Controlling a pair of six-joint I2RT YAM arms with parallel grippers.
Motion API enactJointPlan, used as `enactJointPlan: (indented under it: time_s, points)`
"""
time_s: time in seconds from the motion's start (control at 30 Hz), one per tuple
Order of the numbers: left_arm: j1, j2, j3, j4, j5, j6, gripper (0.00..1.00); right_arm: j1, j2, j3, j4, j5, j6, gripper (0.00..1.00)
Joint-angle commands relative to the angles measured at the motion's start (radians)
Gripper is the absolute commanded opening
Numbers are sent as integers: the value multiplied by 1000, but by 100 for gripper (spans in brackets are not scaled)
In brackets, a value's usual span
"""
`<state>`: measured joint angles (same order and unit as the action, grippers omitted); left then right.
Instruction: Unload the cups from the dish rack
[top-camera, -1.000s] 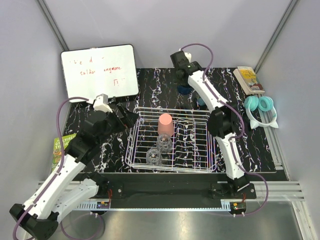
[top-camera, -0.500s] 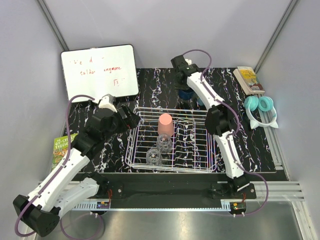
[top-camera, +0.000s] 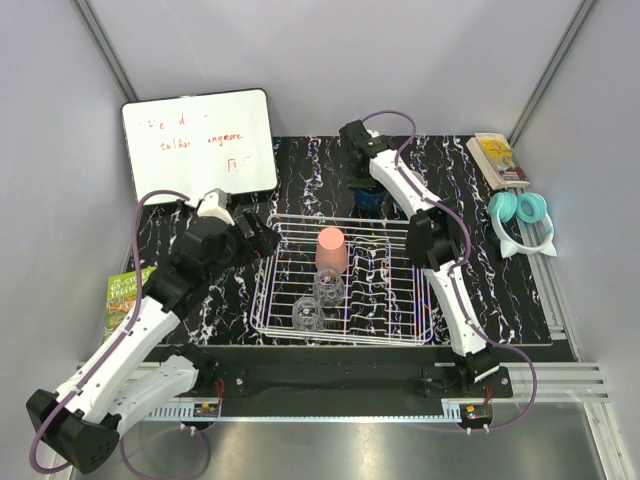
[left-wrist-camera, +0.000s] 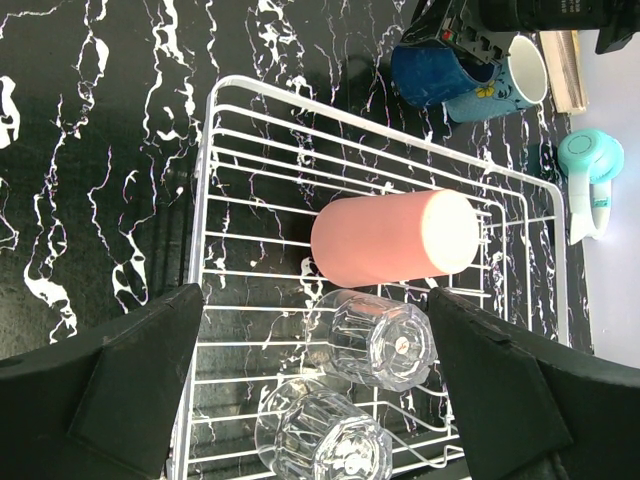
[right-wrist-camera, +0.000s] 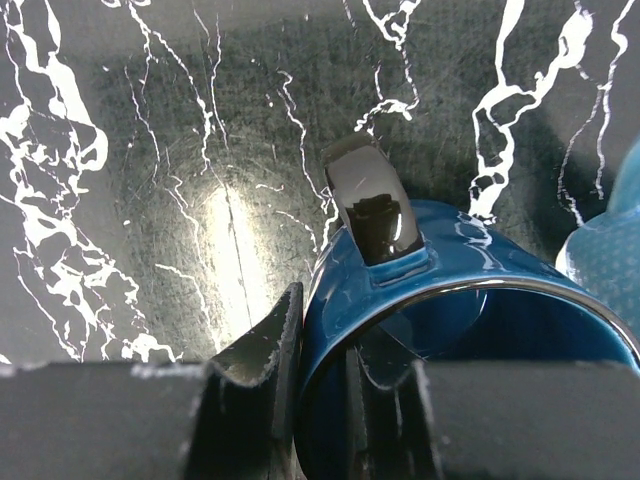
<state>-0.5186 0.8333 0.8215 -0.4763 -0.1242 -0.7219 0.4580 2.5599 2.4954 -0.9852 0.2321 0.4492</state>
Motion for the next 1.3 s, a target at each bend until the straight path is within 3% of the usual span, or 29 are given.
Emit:
enactJointPlan:
  time_s: [0.0,0.37,0.63,0.67,0.73,0.8,0.93,1.03,1.2,1.27]
  points:
    - [2,-2,-18,33,1,4,99,8,-18,-12,31,-11,-10,0]
    - [2,6,-31,42,9,-13,99,7,-44,-58,36,-14,-9,3]
    - [2,-19,-41,44,-9,-7,99,13,-139,-53,63,-16,-12,48]
    - [2,-23,-41,44,-17,-8,99,21,-165,-47,69,8,-29,59]
    - [2,-30,-39,44,-22,-10,99,37,-191,-47,82,29,-44,71]
    - [2,-28,-36,44,-25,-10,99,44,-230,-43,88,30,-47,79]
    - [2,-25,-28,44,-20,2,99,50,-320,-58,92,23,-35,83]
    - [2,6,-12,44,-14,36,99,68,-461,-186,169,7,-26,84]
    - [-38,125,44,22,-32,67,99,88,-829,-694,434,-83,17,84]
    - [-112,154,79,21,-96,87,99,100,-966,-881,531,-114,45,84]
